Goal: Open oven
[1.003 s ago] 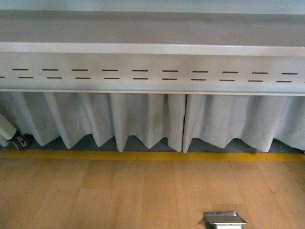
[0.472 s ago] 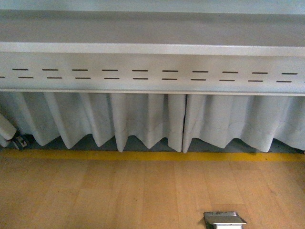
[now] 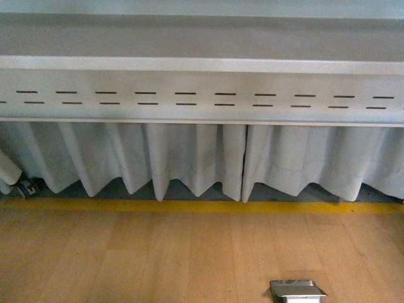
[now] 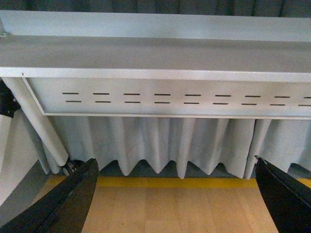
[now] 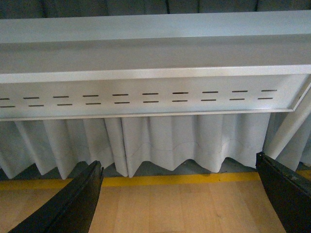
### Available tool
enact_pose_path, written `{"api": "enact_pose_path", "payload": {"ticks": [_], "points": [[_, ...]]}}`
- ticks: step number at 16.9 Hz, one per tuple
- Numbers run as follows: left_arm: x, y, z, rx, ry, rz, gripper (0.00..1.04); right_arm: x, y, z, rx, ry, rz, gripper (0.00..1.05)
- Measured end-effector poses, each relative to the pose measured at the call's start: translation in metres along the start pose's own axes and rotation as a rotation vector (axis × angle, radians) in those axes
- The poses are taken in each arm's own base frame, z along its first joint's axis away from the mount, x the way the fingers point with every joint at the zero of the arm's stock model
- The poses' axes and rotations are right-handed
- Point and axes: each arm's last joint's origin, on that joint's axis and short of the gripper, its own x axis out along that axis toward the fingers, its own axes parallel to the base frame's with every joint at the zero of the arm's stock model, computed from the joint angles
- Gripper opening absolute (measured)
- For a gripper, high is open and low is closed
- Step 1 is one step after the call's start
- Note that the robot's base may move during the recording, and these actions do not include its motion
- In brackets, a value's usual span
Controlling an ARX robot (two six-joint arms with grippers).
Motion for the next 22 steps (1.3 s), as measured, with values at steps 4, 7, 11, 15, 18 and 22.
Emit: {"api": "enact_pose_path", "payload": {"ticks": [4, 7, 11, 15, 18, 22], "points": [[0.0000, 0.0000, 0.0000, 0.000, 0.000, 0.000, 0.98, 0.0000, 0.0000, 0.0000, 0.000, 0.000, 0.000, 0.98], [0.0000, 0.0000, 0.0000, 0.000, 0.000, 0.000, 0.98, 0.0000, 0.0000, 0.0000, 0.000, 0.000, 0.000, 0.98], [0.0000, 0.0000, 0.0000, 0.000, 0.000, 0.000, 0.98, 0.0000, 0.0000, 0.0000, 0.000, 0.000, 0.000, 0.98], [0.0000, 0.0000, 0.0000, 0.000, 0.000, 0.000, 0.98, 0.0000, 0.0000, 0.0000, 0.000, 0.000, 0.000, 0.98], [0.0000, 0.0000, -0.0001, 0.000, 0.001, 0.000, 0.98, 0.0000, 0.0000, -0.0001, 0.000, 0.001, 0.000, 0.98], [0.0000, 0.0000, 0.0001, 0.002, -0.001, -0.001, 0.98, 0.0000, 0.0000, -0.0001, 0.000, 0.001, 0.000, 0.98]]}}
